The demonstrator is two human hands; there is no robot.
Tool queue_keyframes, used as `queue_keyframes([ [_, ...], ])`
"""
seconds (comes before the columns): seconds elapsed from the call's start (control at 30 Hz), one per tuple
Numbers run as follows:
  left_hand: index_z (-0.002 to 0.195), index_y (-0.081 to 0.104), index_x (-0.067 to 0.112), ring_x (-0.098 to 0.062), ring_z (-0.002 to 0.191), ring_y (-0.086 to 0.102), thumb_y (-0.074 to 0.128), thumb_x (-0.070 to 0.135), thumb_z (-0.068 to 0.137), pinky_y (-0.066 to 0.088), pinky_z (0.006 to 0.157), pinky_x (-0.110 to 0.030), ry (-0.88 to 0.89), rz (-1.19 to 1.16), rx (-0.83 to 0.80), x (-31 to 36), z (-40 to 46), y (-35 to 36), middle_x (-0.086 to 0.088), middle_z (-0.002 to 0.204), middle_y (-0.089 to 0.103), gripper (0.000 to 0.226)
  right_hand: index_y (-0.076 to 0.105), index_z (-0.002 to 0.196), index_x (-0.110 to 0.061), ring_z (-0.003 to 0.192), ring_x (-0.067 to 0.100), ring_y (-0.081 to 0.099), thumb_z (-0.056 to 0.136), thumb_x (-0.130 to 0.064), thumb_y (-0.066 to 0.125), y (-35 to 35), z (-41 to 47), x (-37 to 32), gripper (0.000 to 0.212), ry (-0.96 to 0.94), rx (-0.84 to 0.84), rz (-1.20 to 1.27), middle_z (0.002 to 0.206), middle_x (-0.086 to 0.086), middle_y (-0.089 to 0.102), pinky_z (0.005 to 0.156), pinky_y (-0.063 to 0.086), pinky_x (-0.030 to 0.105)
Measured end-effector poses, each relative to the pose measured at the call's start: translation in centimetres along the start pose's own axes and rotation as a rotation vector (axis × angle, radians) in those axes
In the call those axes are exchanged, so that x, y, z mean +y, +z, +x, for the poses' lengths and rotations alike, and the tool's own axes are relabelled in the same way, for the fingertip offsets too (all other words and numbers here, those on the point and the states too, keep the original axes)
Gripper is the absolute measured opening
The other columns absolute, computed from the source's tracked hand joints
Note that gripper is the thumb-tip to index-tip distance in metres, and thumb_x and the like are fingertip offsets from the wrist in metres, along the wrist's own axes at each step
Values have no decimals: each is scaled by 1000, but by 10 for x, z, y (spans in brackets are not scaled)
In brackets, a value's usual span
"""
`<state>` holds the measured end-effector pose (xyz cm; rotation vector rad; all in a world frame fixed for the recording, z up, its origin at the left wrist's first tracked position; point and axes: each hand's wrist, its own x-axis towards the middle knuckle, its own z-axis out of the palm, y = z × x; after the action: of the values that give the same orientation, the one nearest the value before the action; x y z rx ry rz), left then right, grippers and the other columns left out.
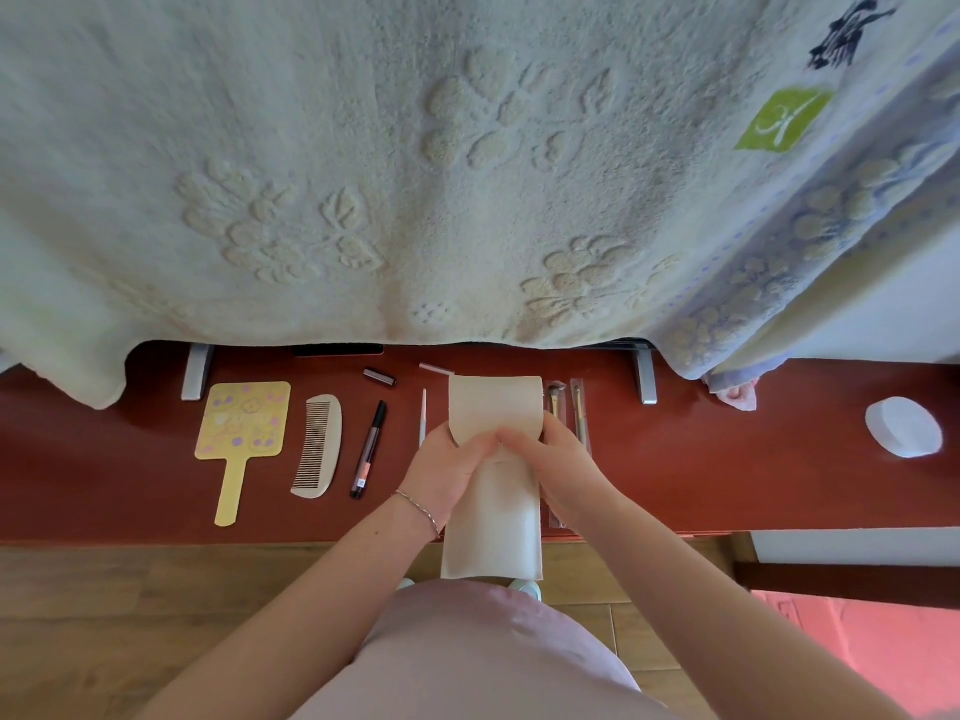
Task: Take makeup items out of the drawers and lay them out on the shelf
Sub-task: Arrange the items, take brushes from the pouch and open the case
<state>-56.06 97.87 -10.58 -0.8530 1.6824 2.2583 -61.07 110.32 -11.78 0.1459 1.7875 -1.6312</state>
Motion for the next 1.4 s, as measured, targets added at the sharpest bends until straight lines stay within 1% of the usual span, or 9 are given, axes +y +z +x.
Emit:
queue_keyframes([
  [0.27, 106, 64, 17, -9, 69, 68, 59, 12, 88, 54, 53, -17, 21, 23, 54, -2, 0, 4, 2, 86, 70, 19, 59, 114, -20, 98, 21, 68, 82, -24, 68, -2, -3, 0, 33, -15, -13, -14, 107, 3, 70, 91, 53, 45],
  [0.37, 105, 65, 18, -5, 63, 69, 58, 15, 89, 54, 53, -17, 5, 5, 0, -1, -2, 4, 6, 82, 70, 17, 59, 115, -21, 98, 22, 68, 74, -32, 71, -2, -3, 0, 44, -1, 2, -1, 107, 3, 70, 91, 53, 46],
  [0.47, 105, 64, 20, -7, 68, 70, 56, 15, 91, 56, 60, -23, -38, -83, -91, 2, -6, 5, 4, 86, 72, 17, 57, 118, -23, 99, 24, 67, 58, -47, 72, 0, -2, 1, 67, 32, 17, -9, 109, 3, 69, 91, 52, 48],
  [0.63, 104, 61, 15, -22, 86, 61, 44, 18, 95, 50, 87, -40, -188, -296, -69, -1, -5, 2, -7, 95, 65, 19, 57, 120, -20, 101, 26, 67, 73, -32, 75, -6, -2, 2, 51, 90, -60, 62, 111, 6, 69, 92, 51, 49],
  [0.73, 115, 58, 11, -23, 90, 62, 43, 19, 96, 51, 81, -39, -148, -232, -74, -3, -5, -1, -7, 100, 66, 26, 59, 119, -17, 101, 27, 67, 81, -22, 71, -8, -4, 0, 40, 88, -113, 71, 111, 7, 70, 92, 51, 48],
  [0.87, 118, 59, 13, -23, 96, 64, 43, 19, 97, 53, 84, -37, -87, -169, -126, -5, -6, -3, -5, 104, 69, 28, 60, 116, -20, 98, 23, 67, 74, -32, 73, -5, -4, -3, 45, 30, -23, -68, 107, 3, 71, 91, 52, 49],
  [1.07, 121, 57, 10, -19, 93, 64, 42, 16, 98, 51, 87, -35, -91, -160, -120, -5, -9, -2, -4, 103, 68, 28, 58, 108, -23, 94, 20, 66, 88, -20, 63, -1, -10, -10, 22, -64, 16, -203, 101, -1, 68, 84, 54, 35],
  [1.27, 126, 55, 7, -27, 103, 61, 45, 22, 97, 50, 91, -40, -124, -169, -68, -5, -10, -5, -14, 120, 64, 34, 49, 124, -23, 99, 18, 64, 81, -36, 69, 2, -5, -7, 48, 18, 69, -224, 112, -2, 65, 88, 54, 42],
  [1.4, 114, 61, 18, -21, 95, 65, 46, 25, 96, 52, 89, -39, -91, -186, -70, -4, -9, -6, -4, 106, 69, 24, 37, 137, -30, 106, 19, 63, 78, -35, 72, 2, -5, -6, 68, -6, 32, -112, 121, -2, 61, 93, 51, 47],
])
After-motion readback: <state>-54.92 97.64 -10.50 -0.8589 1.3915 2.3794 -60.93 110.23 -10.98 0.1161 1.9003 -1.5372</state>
